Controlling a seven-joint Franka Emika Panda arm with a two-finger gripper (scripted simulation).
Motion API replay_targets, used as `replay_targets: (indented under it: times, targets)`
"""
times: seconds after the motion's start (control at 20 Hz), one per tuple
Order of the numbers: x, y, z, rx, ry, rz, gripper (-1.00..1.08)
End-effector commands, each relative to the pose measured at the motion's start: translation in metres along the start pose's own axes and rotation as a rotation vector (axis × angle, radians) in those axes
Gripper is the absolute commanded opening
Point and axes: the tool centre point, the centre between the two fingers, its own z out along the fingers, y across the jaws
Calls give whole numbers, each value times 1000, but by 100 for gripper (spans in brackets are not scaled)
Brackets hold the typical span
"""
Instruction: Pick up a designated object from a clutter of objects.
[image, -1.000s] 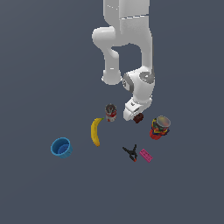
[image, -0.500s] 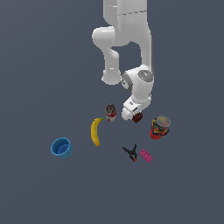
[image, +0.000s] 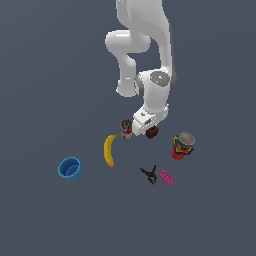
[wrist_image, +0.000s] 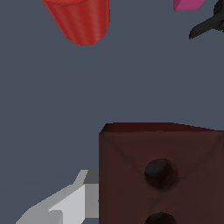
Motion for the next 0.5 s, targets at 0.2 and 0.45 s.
replay_targets:
  times: [0.2, 0.45]
  targets:
    - [-4, 45, -51, 3, 4, -1, -100]
    - [-9, 84, -94, 4, 5, -2, -100]
